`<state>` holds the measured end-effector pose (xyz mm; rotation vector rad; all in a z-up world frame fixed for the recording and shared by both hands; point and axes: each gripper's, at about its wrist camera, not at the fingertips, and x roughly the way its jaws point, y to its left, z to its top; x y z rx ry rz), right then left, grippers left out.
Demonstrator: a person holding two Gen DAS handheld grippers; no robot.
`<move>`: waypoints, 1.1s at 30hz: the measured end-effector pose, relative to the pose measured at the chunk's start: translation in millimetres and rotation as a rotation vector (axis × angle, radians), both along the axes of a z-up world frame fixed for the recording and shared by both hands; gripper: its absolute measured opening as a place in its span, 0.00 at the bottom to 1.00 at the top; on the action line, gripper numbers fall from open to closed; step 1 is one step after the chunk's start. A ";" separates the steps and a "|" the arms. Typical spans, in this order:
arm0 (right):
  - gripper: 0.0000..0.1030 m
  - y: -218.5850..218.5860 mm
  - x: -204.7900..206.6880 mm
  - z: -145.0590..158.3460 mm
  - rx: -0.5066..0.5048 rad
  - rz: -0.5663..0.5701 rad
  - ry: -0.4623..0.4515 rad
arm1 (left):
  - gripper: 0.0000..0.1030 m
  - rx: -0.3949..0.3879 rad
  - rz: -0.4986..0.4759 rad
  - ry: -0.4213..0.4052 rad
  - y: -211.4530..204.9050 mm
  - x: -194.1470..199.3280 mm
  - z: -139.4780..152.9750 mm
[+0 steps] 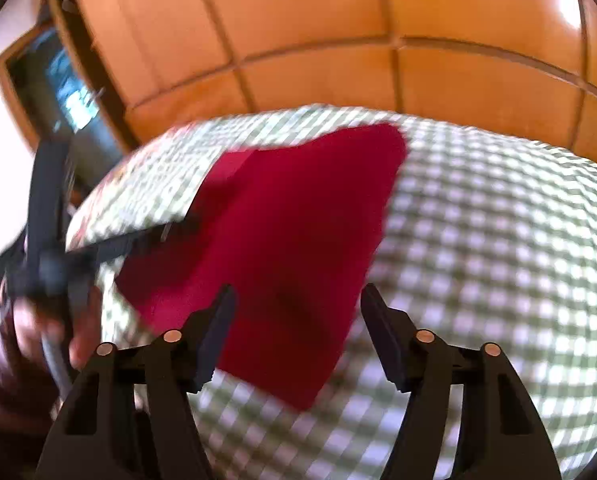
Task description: Fold small clothes
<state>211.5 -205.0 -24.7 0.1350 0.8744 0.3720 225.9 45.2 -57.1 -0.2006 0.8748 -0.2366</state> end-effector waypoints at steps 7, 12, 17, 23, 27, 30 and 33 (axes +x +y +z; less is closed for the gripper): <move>0.58 12.3 73.6 13.0 -0.055 -0.060 -0.040 | 0.32 0.028 -0.007 -0.007 1.3 -1.0 -6.5; 0.58 33.7 116.2 -2.9 -0.114 -0.062 -0.004 | 0.30 0.018 -0.010 0.000 4.8 1.1 -12.3; 0.64 69.7 141.0 -46.0 -0.187 -0.086 0.079 | 0.30 0.058 0.004 0.002 6.7 3.6 -22.3; 0.70 92.8 144.3 -65.9 -0.304 -0.076 0.057 | 0.31 0.054 0.022 -0.014 13.6 -1.3 -26.3; 0.80 72.7 138.1 -55.0 -0.186 -0.067 0.051 | 0.60 0.062 0.083 -0.004 17.4 -5.8 -27.4; 0.81 57.8 126.3 -42.0 -0.118 -0.079 0.034 | 0.64 0.021 0.098 0.014 25.5 -8.1 -30.8; 0.84 38.8 115.1 -33.7 -0.028 -0.110 0.041 | 0.64 0.020 0.098 0.010 26.8 -10.6 -30.7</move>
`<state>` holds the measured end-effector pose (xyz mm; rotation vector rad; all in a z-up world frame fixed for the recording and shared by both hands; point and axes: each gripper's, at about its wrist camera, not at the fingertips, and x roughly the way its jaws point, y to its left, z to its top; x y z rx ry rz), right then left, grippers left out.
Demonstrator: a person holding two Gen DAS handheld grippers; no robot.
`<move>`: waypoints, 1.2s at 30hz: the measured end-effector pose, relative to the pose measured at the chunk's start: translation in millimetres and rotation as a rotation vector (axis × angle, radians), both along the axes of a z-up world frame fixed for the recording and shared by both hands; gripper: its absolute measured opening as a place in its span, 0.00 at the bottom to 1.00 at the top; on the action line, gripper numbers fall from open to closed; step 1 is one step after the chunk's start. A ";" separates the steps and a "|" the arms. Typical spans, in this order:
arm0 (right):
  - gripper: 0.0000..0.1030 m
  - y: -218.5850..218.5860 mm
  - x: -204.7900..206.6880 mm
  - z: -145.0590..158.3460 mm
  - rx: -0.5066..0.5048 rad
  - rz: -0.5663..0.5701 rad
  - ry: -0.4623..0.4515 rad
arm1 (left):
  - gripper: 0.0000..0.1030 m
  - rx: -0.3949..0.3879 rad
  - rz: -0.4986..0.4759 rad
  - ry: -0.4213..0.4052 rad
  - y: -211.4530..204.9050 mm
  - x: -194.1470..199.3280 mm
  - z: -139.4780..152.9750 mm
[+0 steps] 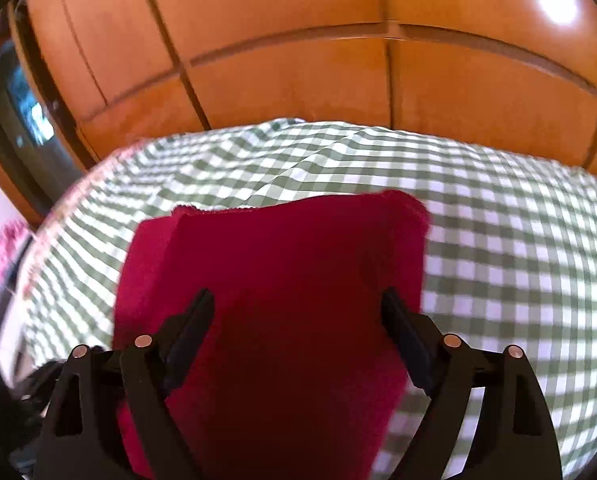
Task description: Fold small clothes
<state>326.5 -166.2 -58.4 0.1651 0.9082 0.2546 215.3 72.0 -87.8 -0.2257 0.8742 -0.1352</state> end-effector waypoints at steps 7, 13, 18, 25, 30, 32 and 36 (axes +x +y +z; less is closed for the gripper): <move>0.84 -44.3 -32.8 -18.6 0.210 -0.003 0.100 | 0.63 0.010 -0.016 -0.017 -2.0 -4.7 1.8; 0.83 -48.0 -40.4 -39.4 0.361 0.039 0.157 | 0.64 -0.007 -0.030 -0.019 -0.3 -5.7 0.1; 0.82 -38.0 -33.7 -45.6 0.403 0.076 0.175 | 0.64 -0.043 -0.055 -0.017 6.2 -1.4 -6.0; 0.55 -31.0 -29.7 -51.6 0.407 0.084 0.195 | 0.50 -0.269 -0.103 0.037 29.0 8.1 -24.7; 0.40 -17.3 -42.8 -22.9 0.321 0.123 0.129 | 0.32 -0.283 -0.149 0.015 28.2 0.8 -15.0; 0.38 -15.6 -53.7 -6.0 0.318 0.133 0.087 | 0.30 -0.325 -0.178 0.004 26.8 -3.6 -6.2; 0.37 -27.6 -74.4 18.6 0.317 0.126 0.009 | 0.30 -0.305 -0.279 -0.027 -5.2 -7.9 16.4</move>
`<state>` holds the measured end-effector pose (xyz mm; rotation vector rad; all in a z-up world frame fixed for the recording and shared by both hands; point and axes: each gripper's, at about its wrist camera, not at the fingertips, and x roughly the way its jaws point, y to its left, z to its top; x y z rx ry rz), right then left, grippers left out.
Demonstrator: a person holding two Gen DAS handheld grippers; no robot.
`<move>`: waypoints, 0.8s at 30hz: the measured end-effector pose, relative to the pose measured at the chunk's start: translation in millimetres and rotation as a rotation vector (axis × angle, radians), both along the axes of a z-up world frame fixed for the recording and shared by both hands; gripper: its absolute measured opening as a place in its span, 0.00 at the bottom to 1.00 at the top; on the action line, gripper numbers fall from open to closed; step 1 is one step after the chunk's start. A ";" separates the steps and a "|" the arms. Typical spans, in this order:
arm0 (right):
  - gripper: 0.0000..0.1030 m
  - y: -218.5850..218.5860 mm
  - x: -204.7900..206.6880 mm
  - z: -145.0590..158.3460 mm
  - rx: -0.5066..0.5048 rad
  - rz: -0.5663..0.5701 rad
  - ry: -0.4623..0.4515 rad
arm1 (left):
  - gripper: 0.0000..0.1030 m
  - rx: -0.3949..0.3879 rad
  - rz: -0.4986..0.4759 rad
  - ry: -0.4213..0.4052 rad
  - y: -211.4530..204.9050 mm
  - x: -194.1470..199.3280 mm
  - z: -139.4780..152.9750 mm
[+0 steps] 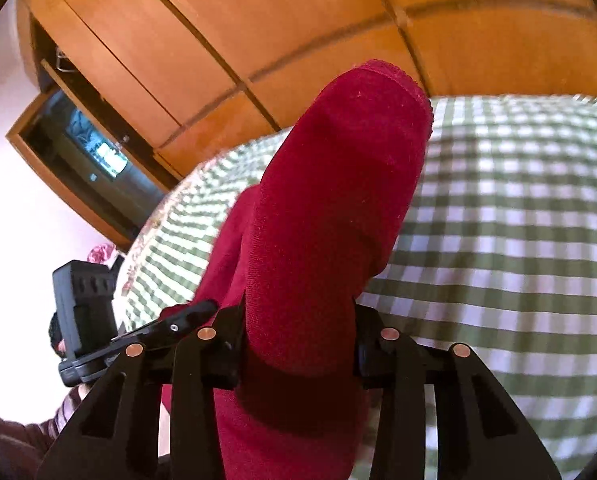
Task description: Fold small clothes
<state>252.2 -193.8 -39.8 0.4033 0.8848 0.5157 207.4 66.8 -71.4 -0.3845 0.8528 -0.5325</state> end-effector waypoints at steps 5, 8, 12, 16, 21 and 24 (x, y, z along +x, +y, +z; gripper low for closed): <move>0.37 -58.9 -29.4 25.9 -0.011 -0.117 -0.071 | 0.30 0.000 -0.153 -0.024 -76.3 18.3 20.5; 0.37 -105.0 -42.0 39.1 -0.036 -0.211 -0.108 | 0.30 0.027 -0.257 -0.057 -137.4 32.0 35.2; 0.37 -184.6 -54.4 44.6 -0.071 -0.367 -0.121 | 0.30 0.086 -0.393 -0.088 -235.6 54.0 45.0; 0.38 -249.8 -61.4 20.4 -0.089 -0.520 -0.059 | 0.30 0.190 -0.460 -0.035 -321.4 72.9 22.1; 0.61 -313.1 -74.9 -57.9 -0.158 -0.711 0.134 | 0.37 0.457 -0.488 -0.125 -384.0 57.1 -19.3; 0.71 -314.6 -85.0 -55.1 -0.131 -0.744 0.103 | 0.37 0.417 -0.455 -0.095 -371.7 62.6 -12.5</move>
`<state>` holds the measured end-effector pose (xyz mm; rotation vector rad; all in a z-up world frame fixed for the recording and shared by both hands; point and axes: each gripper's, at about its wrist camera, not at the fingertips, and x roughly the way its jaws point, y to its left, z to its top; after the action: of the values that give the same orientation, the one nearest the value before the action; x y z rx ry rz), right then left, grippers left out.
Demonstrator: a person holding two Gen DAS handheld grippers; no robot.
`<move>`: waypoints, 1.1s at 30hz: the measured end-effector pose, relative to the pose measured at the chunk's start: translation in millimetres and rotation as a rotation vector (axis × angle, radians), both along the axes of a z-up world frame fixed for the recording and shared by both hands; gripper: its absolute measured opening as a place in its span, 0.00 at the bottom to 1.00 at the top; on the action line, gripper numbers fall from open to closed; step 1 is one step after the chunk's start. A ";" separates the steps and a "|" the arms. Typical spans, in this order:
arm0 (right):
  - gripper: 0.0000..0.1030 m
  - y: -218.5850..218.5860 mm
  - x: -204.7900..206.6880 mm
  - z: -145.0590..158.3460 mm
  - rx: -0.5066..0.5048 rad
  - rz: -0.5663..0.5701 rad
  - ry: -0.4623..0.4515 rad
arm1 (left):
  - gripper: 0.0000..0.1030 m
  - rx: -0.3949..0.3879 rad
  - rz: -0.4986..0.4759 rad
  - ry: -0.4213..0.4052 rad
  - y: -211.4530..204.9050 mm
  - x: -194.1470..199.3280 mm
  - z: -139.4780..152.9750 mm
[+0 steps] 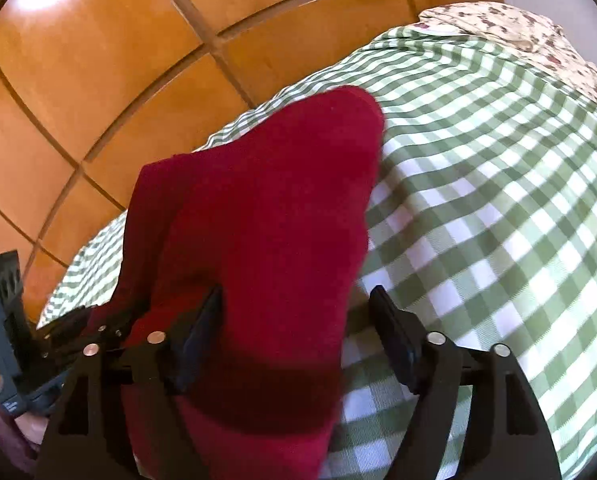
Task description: Fold small clothes
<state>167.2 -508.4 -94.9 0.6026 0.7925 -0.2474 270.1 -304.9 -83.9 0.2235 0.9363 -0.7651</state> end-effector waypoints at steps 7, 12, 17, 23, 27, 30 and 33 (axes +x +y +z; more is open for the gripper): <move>0.60 1.0 -5.1 57.9 -0.145 -0.049 -0.110 | 0.37 0.000 0.062 -0.027 19.7 -19.6 -2.8; 0.45 14.5 50.8 36.8 -0.202 0.008 -0.017 | 0.38 0.034 0.061 -0.065 17.1 -15.6 -5.1; 0.45 7.8 84.7 0.9 -0.231 0.000 0.092 | 0.40 0.031 0.075 -0.062 15.2 -15.8 -5.7; 0.68 22.8 65.6 24.3 -0.287 -0.006 0.057 | 0.49 0.046 0.095 -0.081 18.9 -19.7 2.0; 0.70 33.2 38.6 45.8 -0.266 -0.033 -0.010 | 0.50 0.020 0.111 -0.063 27.1 -21.2 9.2; 0.70 45.0 20.7 52.8 -0.271 -0.053 -0.017 | 0.51 0.013 0.113 -0.089 30.5 -28.0 16.0; 0.70 56.9 3.8 56.1 -0.293 -0.058 -0.018 | 0.52 0.000 0.116 -0.106 35.1 -33.6 22.7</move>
<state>171.0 -451.5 -38.8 0.3515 0.7061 -0.4029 236.5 -269.9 -61.2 0.2054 0.8411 -0.6401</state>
